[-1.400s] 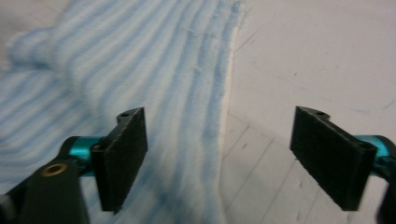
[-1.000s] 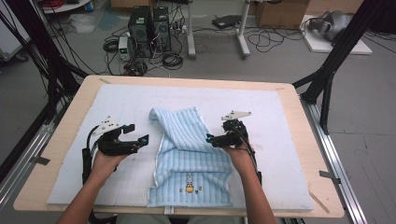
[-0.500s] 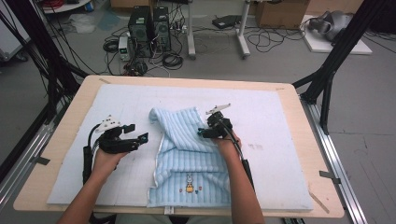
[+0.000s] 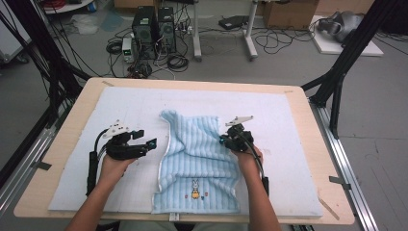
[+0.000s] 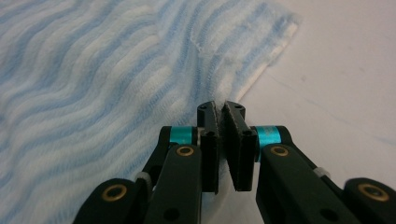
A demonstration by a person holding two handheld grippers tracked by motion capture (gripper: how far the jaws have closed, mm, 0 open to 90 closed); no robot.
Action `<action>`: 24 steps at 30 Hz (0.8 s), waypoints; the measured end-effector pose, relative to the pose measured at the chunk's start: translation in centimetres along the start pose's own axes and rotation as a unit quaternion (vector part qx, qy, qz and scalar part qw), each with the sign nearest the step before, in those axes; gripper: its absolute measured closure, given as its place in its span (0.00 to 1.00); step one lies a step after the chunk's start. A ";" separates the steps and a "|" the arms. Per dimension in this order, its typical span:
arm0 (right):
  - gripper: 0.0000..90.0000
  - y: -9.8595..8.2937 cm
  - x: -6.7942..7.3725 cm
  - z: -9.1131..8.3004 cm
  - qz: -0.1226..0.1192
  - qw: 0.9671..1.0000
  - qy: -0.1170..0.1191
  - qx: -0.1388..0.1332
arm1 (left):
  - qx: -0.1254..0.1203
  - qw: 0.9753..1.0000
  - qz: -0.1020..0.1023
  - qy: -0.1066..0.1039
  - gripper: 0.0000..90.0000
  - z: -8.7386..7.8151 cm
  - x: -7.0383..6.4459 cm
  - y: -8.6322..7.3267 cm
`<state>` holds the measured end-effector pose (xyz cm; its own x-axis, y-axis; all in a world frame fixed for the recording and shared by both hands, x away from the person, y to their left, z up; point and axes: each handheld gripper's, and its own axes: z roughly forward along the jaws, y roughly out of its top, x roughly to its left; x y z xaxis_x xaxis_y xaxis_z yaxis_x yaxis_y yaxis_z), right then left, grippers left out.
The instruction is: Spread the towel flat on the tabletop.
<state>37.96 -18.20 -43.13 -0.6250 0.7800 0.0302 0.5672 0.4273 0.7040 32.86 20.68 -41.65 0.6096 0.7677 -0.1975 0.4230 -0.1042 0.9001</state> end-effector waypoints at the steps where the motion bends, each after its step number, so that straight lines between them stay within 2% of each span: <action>1: 0.94 -0.3 -0.1 -0.6 0.001 1.000 -0.001 -0.008 | 0.001 1.000 -0.002 0.000 0.33 0.1 0.0 0.0; 4: 0.94 -0.9 -0.2 -1.8 -0.003 1.000 -0.012 -0.009 | 0.004 1.000 -0.003 -0.004 0.34 0.5 -0.2 -0.2; 7: 0.94 -1.9 -0.3 -2.6 -0.015 0.999 -0.026 0.012 | 0.007 1.000 -0.001 -0.005 0.34 0.7 -0.3 -0.3; 11: 0.91 -3.1 -0.2 -3.4 -0.023 0.999 -0.028 0.025 | 0.013 1.000 0.006 -0.003 0.34 0.8 -0.3 -0.3; 13: 0.81 -3.4 -0.4 -3.5 -0.023 0.999 -0.023 0.027 | 0.011 1.000 0.003 -0.001 0.34 0.8 -0.3 -0.4; 14: 0.75 -3.5 -0.6 -3.6 -0.013 1.000 -0.019 0.017 | 0.010 1.000 0.002 -0.001 0.34 0.9 -0.3 -0.4; 15: 0.73 -3.4 -0.9 -3.8 -0.002 1.000 -0.008 0.001 | 0.010 1.000 0.001 -0.002 0.34 0.9 -0.3 -0.4; 17: 0.61 -3.1 -1.3 -4.2 0.005 0.999 -0.019 -0.033 | 0.010 1.000 0.001 -0.001 0.34 0.9 -0.3 -0.4; 19: 0.53 -2.6 -1.8 -4.2 0.019 0.998 -0.031 -0.051 | 0.011 1.000 0.002 -0.001 0.34 1.0 -0.3 -0.4; 21: 0.48 -2.0 -2.2 -3.5 0.019 0.998 -0.048 -0.048 | 0.014 1.000 0.003 -0.001 0.35 1.0 -0.4 -0.4; 23: 0.44 -1.4 -2.6 -2.5 0.013 0.998 -0.061 -0.031 | 0.016 1.000 0.005 -0.004 0.35 1.0 -0.5 -0.4; 24: 0.41 -1.2 -2.8 -2.0 0.017 0.998 -0.063 -0.025 | 0.015 1.000 0.006 -0.005 0.35 0.9 -0.6 -0.4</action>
<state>37.95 -21.76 -42.60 -0.5316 0.8463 -0.0331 0.5575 0.3790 0.7386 33.00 19.68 -42.23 0.6205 0.7605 -0.1914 0.4355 -0.1311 0.8906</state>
